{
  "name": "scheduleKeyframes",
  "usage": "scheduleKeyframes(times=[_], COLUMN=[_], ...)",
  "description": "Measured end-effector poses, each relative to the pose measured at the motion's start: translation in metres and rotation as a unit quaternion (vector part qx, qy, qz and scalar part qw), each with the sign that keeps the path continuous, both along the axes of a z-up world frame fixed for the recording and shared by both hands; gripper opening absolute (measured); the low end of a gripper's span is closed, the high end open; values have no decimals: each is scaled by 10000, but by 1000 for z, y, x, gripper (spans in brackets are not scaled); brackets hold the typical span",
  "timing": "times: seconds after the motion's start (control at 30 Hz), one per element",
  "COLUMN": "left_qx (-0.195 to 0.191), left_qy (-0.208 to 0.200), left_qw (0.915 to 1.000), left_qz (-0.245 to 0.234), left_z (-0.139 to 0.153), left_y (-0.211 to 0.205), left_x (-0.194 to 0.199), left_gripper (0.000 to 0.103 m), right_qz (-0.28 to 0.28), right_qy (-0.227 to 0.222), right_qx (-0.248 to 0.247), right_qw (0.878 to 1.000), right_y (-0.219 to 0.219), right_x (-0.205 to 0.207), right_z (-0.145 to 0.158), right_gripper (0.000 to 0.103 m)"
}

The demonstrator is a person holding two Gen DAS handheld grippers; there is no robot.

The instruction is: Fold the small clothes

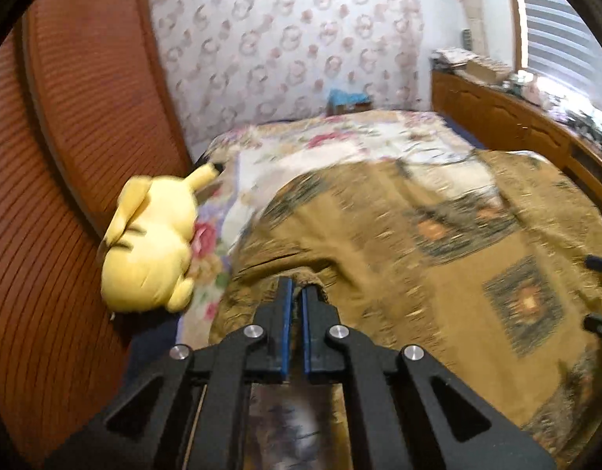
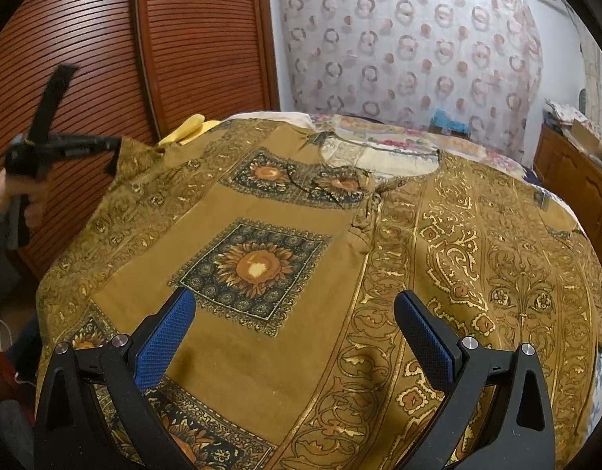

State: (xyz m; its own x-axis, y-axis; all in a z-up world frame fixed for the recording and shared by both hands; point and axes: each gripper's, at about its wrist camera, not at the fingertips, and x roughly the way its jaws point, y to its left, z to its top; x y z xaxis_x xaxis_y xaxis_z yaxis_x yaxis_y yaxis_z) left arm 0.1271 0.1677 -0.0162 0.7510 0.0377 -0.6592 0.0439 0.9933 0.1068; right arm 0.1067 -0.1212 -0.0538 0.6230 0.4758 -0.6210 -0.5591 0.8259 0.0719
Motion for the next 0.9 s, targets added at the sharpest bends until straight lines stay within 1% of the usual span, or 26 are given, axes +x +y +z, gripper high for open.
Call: scheduleKeyframes(times=[0.07,0.17,0.2,0.33,0.47,0.53,0.6,0.67,0.7,0.73,0.8,0.9], left_qx=[-6,52,79,89,37,-25,-112,-159,-218,-317,-534,-545], left_qy=[-76,-131,-125,-22,23,16,-7,-92,-133,-160,-187,-165], left_qw=[9997,9986,9982,9965,9958,9960,9965,9966,9966,9965,9958,9966], left_qz=[-235,-515,-573,-827,-920,-898,-834,-803,-788,-763,-724,-589], left_z=[8,12,14,10,8,7,8,9,9,8,6,-3], left_y=[-20,-46,-54,-79,-93,-91,-86,-82,-80,-76,-68,-61], left_x=[-4,-9,-10,-15,-25,-29,-37,-48,-52,-58,-68,-78], left_gripper=[0,1,2,3,11,17,21,28,39,44,61,62], right_qz=[-6,-16,-20,-30,-47,-51,-52,-52,-53,-53,-56,-49], right_qy=[5,11,9,2,10,19,16,14,17,16,17,23], right_qx=[12,40,50,69,97,111,106,107,107,110,118,108], right_qw=[10000,10000,10000,10000,9999,9999,9999,9999,9999,9999,9999,9999], right_y=[0,-1,-2,-3,-3,-4,-4,-4,-4,-4,-4,-4], right_x=[0,0,0,0,0,0,0,0,0,0,0,0], right_z=[0,-1,-1,0,0,0,-1,-1,-1,-1,-1,-1], right_gripper=[103,103,103,103,103,103,103,103,103,103,103,103])
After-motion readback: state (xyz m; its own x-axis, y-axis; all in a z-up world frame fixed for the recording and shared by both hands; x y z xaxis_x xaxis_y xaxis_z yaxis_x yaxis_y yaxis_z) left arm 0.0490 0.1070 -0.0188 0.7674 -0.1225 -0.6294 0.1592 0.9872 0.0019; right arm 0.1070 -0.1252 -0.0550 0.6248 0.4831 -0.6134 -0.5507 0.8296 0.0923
